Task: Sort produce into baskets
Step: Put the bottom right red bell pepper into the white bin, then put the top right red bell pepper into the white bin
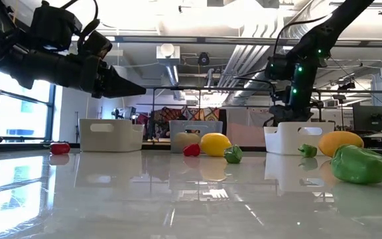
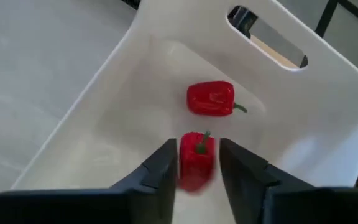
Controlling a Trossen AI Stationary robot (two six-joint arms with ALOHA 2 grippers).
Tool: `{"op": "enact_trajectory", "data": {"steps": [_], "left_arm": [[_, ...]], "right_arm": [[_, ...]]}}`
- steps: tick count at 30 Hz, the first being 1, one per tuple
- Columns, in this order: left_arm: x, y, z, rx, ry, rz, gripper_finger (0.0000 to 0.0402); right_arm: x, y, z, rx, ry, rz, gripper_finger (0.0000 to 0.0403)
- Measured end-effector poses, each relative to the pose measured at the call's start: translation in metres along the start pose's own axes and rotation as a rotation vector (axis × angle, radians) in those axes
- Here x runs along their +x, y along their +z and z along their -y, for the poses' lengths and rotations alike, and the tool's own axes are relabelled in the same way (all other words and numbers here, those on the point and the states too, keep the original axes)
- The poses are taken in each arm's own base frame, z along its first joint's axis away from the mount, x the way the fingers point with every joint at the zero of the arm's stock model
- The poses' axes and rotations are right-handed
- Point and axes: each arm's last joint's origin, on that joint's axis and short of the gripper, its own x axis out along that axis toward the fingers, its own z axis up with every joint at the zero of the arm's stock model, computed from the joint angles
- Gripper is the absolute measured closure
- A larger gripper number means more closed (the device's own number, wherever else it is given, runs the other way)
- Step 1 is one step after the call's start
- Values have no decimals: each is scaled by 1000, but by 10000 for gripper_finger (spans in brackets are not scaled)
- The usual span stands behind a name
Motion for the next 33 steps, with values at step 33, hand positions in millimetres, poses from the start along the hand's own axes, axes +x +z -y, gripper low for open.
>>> {"op": "enact_trajectory", "data": {"steps": [33], "left_arm": [[0, -3, 0, 5, -4, -30, 401]], "right_arm": [[-76, -20, -144, -385, 333, 380, 183]]}}
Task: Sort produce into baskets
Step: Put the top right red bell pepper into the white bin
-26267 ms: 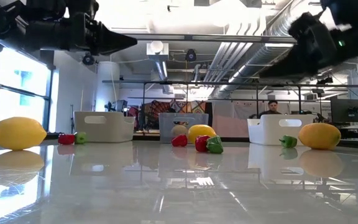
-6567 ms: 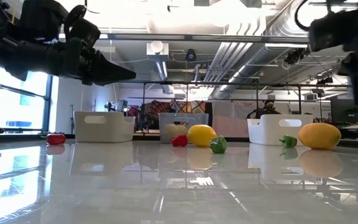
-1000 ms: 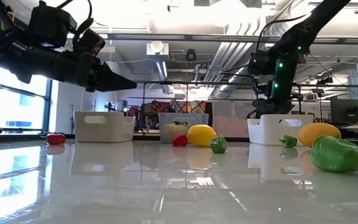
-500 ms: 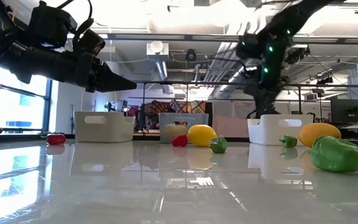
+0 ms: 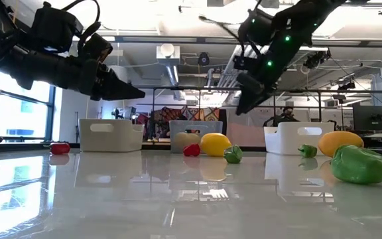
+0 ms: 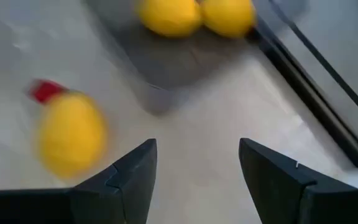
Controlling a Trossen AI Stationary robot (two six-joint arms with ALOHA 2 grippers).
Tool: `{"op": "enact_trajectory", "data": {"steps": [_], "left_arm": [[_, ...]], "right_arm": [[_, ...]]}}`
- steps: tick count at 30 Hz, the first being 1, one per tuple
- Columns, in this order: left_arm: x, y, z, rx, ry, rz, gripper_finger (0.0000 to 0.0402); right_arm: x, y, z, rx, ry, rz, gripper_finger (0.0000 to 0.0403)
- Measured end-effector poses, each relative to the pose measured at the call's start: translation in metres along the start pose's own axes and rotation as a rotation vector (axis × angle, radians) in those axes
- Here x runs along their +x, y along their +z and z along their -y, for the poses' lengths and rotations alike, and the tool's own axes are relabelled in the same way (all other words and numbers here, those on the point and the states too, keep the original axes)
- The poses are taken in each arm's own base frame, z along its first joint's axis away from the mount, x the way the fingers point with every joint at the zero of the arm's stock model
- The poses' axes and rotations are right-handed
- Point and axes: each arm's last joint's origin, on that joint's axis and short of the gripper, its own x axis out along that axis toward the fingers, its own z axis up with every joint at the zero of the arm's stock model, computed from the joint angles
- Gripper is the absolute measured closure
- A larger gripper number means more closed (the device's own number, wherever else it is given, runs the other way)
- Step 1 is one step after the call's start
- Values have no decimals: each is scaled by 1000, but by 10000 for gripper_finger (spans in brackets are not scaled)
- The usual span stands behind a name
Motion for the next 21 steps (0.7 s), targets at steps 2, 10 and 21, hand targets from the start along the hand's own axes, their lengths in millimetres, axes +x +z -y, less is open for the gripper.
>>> {"op": "enact_trajectory", "data": {"steps": [2, 10, 21], "left_arm": [[0, 0, 0, 1, 0, -2, 401], [0, 0, 0, -15, 0, -3, 401], [0, 0, 0, -15, 0, -3, 401]], "right_arm": [[0, -5, -16, -7, 42, 70, 183], [2, -40, -49, 88, 154, 279, 182], [2, -56, -66, 52, 62, 321, 134]]}}
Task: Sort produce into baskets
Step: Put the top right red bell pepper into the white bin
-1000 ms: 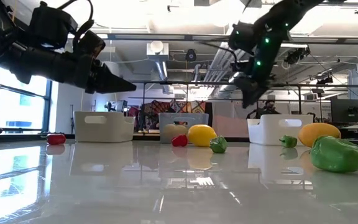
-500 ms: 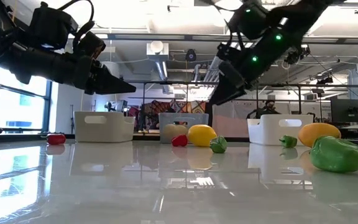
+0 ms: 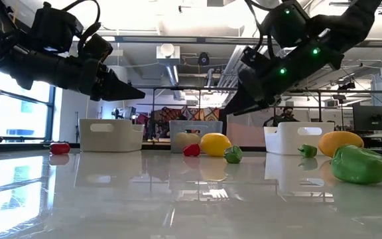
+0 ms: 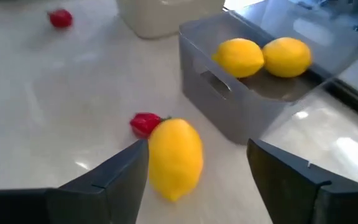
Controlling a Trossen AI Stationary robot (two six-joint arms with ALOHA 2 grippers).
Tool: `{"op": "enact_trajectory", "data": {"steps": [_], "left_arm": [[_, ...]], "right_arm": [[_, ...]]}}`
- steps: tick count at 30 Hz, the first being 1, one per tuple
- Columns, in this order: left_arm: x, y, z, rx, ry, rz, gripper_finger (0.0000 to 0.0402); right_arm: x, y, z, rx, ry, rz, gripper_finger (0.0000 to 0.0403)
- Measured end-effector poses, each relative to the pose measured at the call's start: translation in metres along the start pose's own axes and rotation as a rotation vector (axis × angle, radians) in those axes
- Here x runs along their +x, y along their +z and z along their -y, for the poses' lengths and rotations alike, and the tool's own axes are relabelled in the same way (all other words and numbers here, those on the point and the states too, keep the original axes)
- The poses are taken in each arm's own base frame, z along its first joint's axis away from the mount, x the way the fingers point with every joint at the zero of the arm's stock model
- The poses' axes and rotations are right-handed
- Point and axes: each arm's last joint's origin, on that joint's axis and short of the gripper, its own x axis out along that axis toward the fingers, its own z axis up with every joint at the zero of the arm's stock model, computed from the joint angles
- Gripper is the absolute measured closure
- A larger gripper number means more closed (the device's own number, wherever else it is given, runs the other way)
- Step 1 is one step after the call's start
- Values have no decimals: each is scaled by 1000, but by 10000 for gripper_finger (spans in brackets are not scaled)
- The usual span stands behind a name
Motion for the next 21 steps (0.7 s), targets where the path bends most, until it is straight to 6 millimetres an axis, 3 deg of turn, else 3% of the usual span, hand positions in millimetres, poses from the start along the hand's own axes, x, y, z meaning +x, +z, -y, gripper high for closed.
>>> {"op": "enact_trajectory", "data": {"steps": [9, 13, 17, 21], "left_arm": [[0, 0, 0, 0, 0, -1, 401], [0, -1, 0, 1, -1, -5, 401], [0, -1, 0, 2, -1, -13, 401], [0, -1, 0, 2, -2, -14, 401]], "right_arm": [[12, 19, -30, 4, 51, 7, 104], [19, 24, -39, -112, 58, -11, 104], [35, 21, -48, -216, 69, -72, 104], [56, 29, -53, -274, 63, -162, 104]]}}
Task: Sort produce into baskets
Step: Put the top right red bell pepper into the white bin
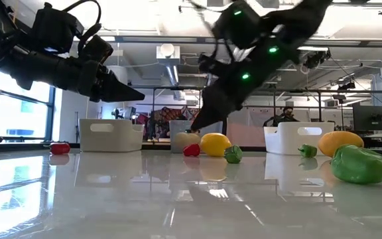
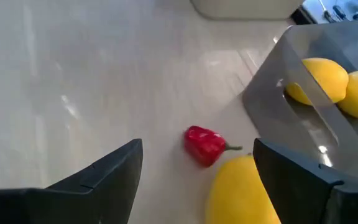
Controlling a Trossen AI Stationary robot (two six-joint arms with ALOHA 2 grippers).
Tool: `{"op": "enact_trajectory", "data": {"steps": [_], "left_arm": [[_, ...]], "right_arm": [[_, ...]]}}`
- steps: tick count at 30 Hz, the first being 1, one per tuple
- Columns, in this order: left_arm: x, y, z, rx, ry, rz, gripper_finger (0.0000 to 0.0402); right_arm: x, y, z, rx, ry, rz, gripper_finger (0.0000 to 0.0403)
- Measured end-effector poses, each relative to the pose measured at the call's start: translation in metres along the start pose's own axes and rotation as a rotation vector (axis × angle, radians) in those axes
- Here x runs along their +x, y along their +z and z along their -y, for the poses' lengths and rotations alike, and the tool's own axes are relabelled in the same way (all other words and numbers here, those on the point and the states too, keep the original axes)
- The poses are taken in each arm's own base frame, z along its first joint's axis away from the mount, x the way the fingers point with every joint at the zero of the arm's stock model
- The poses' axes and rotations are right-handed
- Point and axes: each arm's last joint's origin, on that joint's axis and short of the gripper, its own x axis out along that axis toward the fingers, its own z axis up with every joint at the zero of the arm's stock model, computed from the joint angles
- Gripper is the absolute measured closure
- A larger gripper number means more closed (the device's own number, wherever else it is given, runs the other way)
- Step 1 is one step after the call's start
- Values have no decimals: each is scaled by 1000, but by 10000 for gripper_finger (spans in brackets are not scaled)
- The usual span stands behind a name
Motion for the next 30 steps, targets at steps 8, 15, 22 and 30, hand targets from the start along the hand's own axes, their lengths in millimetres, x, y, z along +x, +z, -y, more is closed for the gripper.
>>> {"op": "enact_trajectory", "data": {"steps": [8, 15, 22, 30], "left_arm": [[0, 0, 0, 8, 0, -1, 401], [0, 0, 0, 9, 0, -3, 401], [0, 0, 0, 9, 0, -3, 401], [0, 0, 0, 9, 0, -3, 401]], "right_arm": [[30, 23, 3, -261, -7, -173, 105], [47, 30, 20, -314, 51, -250, 126], [56, 24, 36, -295, 110, -278, 172], [60, 21, 41, -283, 143, -294, 230]]}}
